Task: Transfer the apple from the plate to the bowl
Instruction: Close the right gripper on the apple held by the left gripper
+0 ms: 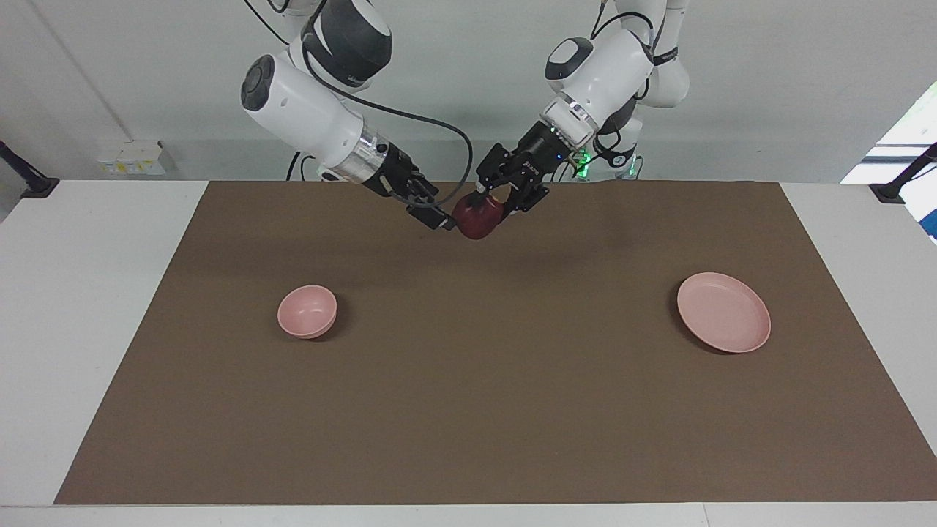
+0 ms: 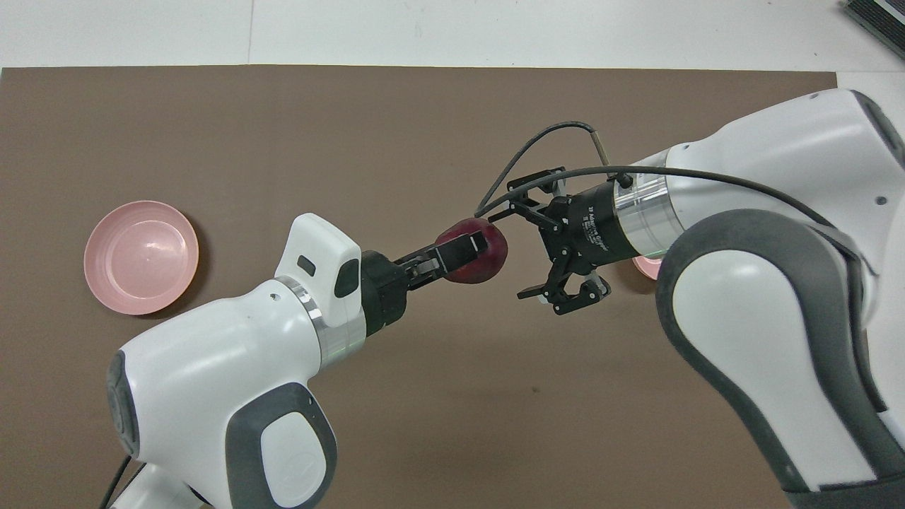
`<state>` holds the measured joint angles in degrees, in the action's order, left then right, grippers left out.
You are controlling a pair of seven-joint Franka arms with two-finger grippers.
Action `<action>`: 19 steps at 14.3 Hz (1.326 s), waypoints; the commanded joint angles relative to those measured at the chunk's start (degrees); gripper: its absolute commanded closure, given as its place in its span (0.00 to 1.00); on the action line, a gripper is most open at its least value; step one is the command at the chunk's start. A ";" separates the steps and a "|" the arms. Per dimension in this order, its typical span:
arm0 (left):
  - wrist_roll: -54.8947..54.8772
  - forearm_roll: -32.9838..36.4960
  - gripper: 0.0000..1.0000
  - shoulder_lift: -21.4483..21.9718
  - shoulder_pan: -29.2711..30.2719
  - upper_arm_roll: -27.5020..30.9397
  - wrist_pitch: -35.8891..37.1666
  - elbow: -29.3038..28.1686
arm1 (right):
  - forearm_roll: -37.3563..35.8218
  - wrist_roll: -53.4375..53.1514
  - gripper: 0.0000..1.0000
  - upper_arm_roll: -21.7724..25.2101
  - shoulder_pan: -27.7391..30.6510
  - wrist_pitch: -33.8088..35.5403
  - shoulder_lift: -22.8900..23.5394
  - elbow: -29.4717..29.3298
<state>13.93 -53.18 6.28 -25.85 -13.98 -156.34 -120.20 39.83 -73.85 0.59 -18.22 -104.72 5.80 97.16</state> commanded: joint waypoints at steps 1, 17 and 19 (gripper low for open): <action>0.40 -1.05 1.00 -0.30 -2.00 0.63 -1.68 0.40 | 1.13 -0.94 0.00 0.20 -0.67 -0.30 1.14 -1.27; 0.66 -1.05 1.00 -0.30 -2.18 0.63 -1.07 0.49 | 2.27 1.85 1.00 0.02 -2.52 -1.27 2.02 -1.01; 0.66 -1.05 1.00 -0.30 -2.18 0.63 -1.07 0.49 | 2.36 5.64 1.00 0.02 -1.91 -0.14 2.29 -1.27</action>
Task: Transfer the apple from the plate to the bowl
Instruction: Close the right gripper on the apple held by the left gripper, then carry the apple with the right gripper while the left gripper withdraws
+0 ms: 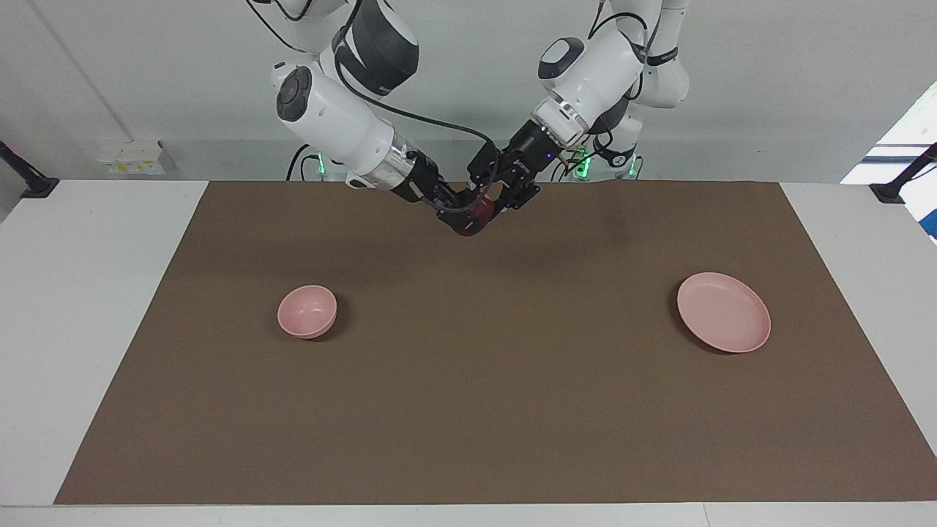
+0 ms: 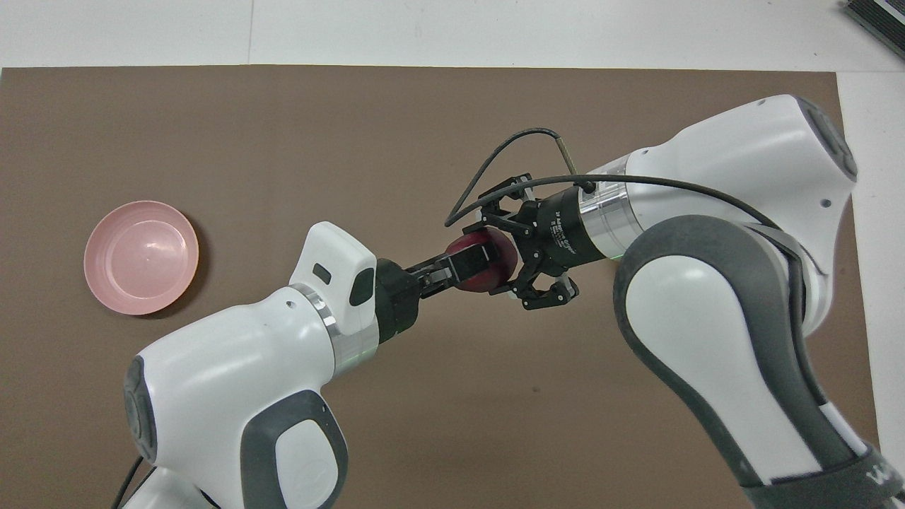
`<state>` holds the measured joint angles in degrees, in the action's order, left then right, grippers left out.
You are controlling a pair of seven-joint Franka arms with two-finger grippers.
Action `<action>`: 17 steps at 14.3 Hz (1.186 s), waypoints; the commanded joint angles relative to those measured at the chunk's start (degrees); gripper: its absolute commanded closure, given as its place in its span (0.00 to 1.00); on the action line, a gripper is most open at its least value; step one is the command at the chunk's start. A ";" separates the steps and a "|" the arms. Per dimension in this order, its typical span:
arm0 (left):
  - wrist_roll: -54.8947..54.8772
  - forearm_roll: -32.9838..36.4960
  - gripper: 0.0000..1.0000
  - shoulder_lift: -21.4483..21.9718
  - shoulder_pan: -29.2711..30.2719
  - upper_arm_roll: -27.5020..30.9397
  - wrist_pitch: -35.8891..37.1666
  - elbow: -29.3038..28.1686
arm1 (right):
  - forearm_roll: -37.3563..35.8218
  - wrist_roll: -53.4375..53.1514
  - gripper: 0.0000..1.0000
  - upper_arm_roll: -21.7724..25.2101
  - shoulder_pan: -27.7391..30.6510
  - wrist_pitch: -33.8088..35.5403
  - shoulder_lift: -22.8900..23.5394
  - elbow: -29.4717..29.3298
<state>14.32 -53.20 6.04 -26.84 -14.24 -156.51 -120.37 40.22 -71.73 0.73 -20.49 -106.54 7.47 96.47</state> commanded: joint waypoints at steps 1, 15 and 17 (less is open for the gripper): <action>0.27 -1.03 1.00 -0.07 -1.11 0.88 -0.90 0.66 | 1.97 3.87 1.00 -0.11 0.97 2.73 0.61 -0.76; -0.17 -0.77 0.00 -1.39 -0.23 1.05 0.14 2.77 | -6.98 26.35 1.00 0.41 9.68 9.42 1.67 -4.27; -0.26 -0.33 0.00 -1.39 0.12 1.32 2.60 2.68 | -14.33 34.33 1.00 0.42 9.77 8.64 1.67 -4.10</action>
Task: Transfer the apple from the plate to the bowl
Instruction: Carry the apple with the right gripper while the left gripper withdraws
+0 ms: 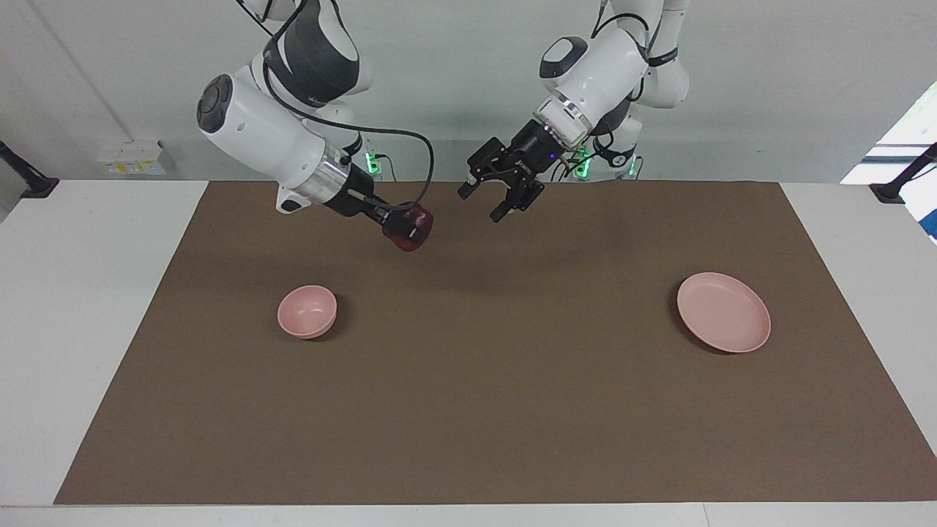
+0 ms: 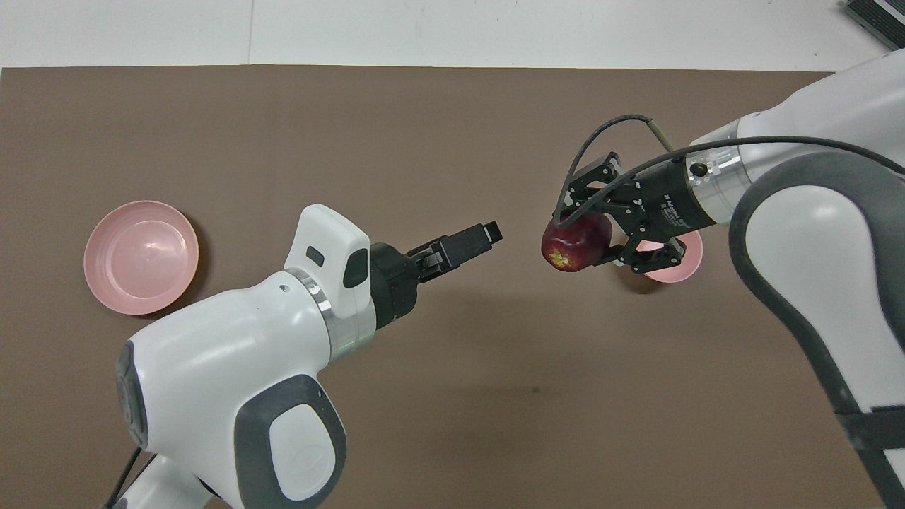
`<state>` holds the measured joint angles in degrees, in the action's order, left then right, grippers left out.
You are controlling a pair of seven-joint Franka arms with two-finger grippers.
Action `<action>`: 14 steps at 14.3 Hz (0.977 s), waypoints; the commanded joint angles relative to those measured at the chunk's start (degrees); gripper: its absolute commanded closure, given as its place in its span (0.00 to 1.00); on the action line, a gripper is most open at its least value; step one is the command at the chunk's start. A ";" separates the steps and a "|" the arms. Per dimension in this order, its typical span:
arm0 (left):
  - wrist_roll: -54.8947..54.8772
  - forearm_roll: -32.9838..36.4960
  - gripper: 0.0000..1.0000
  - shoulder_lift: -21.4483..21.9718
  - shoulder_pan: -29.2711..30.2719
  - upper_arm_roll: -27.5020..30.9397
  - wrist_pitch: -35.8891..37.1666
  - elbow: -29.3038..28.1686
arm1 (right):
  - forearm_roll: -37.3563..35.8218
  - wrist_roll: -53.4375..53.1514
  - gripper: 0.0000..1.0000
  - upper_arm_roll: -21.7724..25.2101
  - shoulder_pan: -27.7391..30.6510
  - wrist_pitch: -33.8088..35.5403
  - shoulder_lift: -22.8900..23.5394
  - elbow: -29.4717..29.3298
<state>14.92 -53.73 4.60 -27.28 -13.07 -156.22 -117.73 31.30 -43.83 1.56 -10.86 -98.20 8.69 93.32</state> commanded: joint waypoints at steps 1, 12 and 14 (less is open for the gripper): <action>-0.95 0.46 0.00 0.14 1.43 0.24 4.24 0.04 | -10.42 12.91 1.00 -0.41 0.05 -0.23 0.36 -0.60; -1.30 29.07 0.00 0.94 16.98 0.41 41.31 2.23 | -30.60 48.38 1.00 -0.32 3.37 -17.90 4.14 6.87; -1.47 35.33 0.00 0.24 18.84 0.41 46.51 4.78 | -30.60 51.28 1.00 -0.33 5.05 -21.14 4.32 9.76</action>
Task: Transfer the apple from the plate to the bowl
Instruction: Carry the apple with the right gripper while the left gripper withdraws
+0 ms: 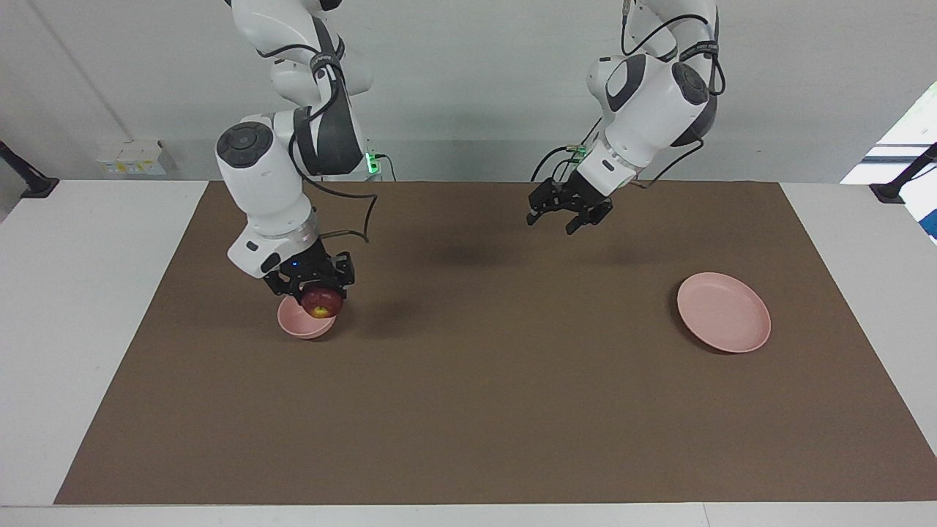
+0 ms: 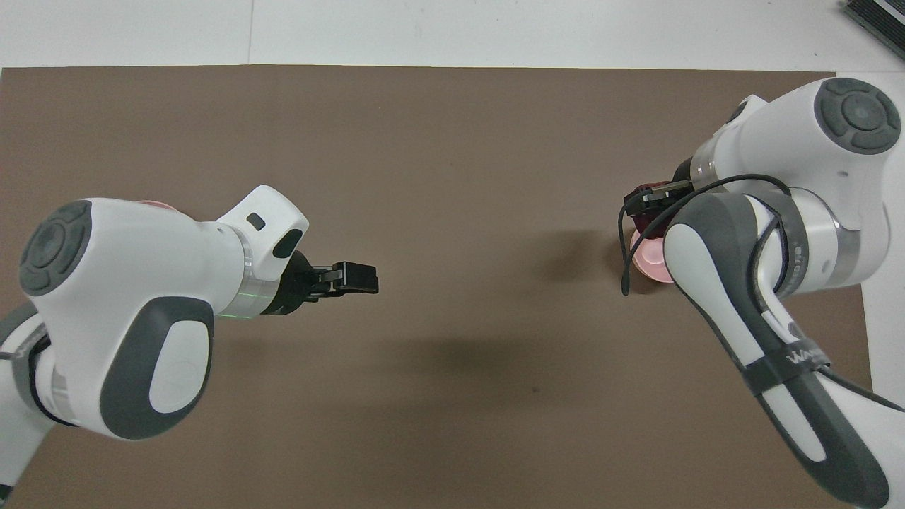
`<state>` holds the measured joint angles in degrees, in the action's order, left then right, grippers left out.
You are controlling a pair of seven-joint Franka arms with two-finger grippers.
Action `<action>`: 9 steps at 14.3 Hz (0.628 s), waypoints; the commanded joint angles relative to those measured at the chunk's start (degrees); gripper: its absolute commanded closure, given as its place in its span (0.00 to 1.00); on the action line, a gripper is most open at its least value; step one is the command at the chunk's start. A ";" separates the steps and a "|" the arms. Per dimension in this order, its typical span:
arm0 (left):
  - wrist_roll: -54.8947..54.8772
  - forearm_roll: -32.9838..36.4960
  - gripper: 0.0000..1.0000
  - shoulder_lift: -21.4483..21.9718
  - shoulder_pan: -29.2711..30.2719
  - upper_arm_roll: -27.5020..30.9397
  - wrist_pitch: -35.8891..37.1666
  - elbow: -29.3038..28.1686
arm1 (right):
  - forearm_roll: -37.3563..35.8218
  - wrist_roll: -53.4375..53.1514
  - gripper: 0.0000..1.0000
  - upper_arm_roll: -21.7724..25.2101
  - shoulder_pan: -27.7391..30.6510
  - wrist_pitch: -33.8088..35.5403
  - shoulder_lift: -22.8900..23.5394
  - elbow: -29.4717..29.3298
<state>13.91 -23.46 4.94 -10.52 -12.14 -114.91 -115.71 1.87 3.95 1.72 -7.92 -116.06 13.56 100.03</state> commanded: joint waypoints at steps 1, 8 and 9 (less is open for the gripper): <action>-0.63 7.44 0.00 0.16 3.56 -0.43 5.65 2.94 | -1.16 4.83 1.00 -0.58 2.73 -4.42 -0.64 4.81; -7.83 12.64 0.00 -0.10 11.03 -0.34 8.37 8.38 | -1.16 8.88 1.00 -0.58 5.11 -9.88 -0.73 11.15; -8.36 14.21 0.00 -0.02 11.48 -0.34 8.99 9.61 | -1.16 8.97 1.00 -0.58 5.20 -10.06 -0.73 12.11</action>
<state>6.81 -12.02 5.04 -0.53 -11.88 -108.96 -109.55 1.86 11.63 1.83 -3.62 -124.89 14.15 109.76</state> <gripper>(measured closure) 0.000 0.211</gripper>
